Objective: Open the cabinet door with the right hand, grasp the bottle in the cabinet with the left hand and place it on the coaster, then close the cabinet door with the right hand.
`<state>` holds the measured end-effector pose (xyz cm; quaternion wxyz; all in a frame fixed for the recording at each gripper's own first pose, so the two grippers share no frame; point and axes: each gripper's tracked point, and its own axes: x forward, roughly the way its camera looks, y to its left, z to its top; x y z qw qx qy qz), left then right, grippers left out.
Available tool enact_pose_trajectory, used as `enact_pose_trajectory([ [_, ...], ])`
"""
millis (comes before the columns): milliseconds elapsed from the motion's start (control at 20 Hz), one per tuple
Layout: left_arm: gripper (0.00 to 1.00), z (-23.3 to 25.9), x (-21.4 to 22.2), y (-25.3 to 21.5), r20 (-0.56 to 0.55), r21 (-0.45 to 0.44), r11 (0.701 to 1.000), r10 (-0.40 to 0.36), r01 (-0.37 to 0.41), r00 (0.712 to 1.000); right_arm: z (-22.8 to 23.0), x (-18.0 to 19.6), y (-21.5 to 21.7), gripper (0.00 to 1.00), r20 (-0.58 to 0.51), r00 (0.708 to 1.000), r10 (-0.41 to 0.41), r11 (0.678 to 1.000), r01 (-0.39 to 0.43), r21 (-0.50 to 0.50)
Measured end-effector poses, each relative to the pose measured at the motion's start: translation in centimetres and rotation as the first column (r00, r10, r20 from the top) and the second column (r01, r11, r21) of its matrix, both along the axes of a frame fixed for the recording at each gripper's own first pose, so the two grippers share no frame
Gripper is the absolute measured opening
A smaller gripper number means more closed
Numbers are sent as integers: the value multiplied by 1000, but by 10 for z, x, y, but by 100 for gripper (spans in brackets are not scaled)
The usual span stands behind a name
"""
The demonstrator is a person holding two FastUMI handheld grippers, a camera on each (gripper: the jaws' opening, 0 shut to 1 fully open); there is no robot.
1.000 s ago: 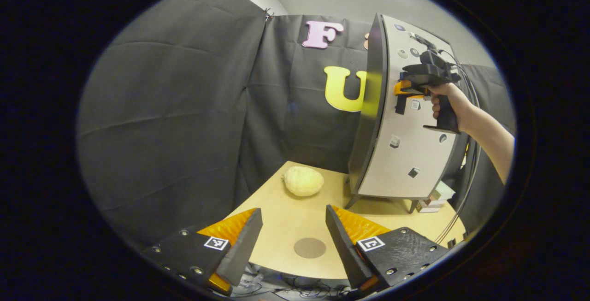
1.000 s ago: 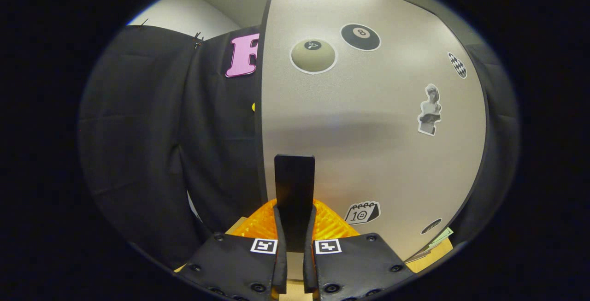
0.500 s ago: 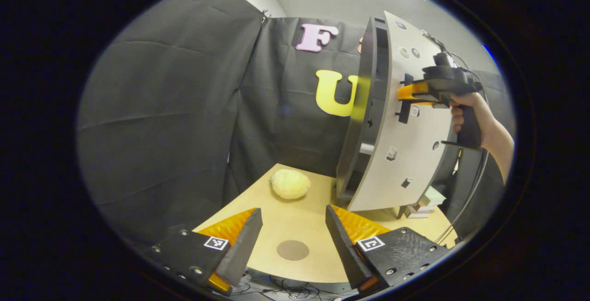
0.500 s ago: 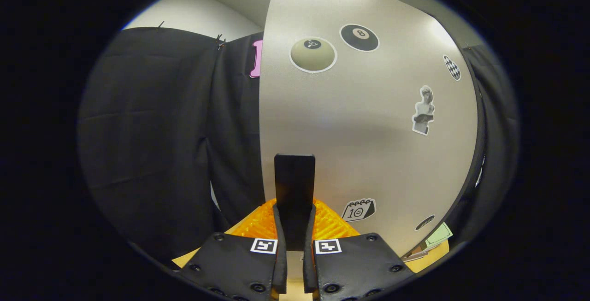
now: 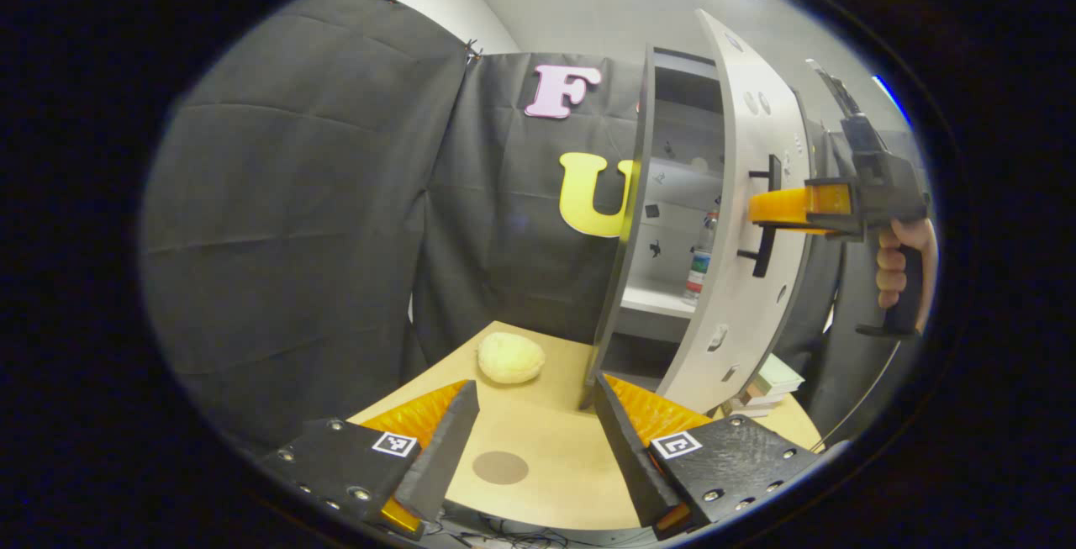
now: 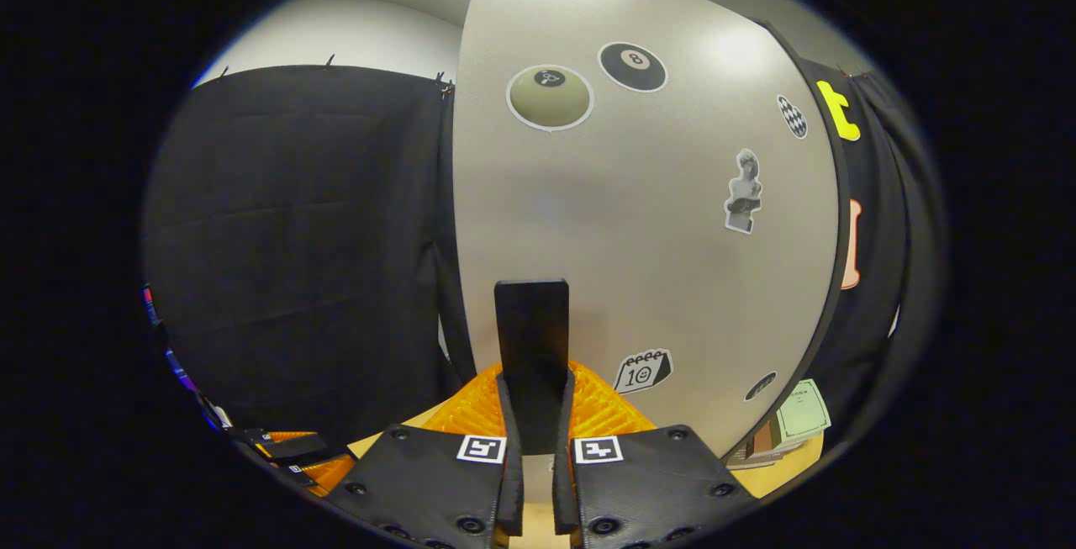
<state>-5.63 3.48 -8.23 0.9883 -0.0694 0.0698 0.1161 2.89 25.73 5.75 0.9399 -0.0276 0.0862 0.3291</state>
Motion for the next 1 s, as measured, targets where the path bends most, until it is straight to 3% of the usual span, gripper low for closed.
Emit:
enact_pose_trajectory([
  [400,82,21,-11,-55,6,57,998,-11,11,1000,1,2,-7,16,-21,999,38,998,-37,50],
  [450,88,23,-11,-61,9,54,998,-10,10,1000,0,3,-7,16,-23,999,43,998,-41,56],
  [500,82,26,-13,-69,12,53,999,-7,6,1000,1,3,-8,16,-27,999,47,997,-45,64],
  [750,82,51,-18,-98,53,111,994,-13,7,999,2,5,-13,16,-25,999,43,991,-39,128],
  [1000,82,56,18,-128,45,130,987,-97,90,994,3,3,-20,15,-15,1000,3,990,-1,144],
])
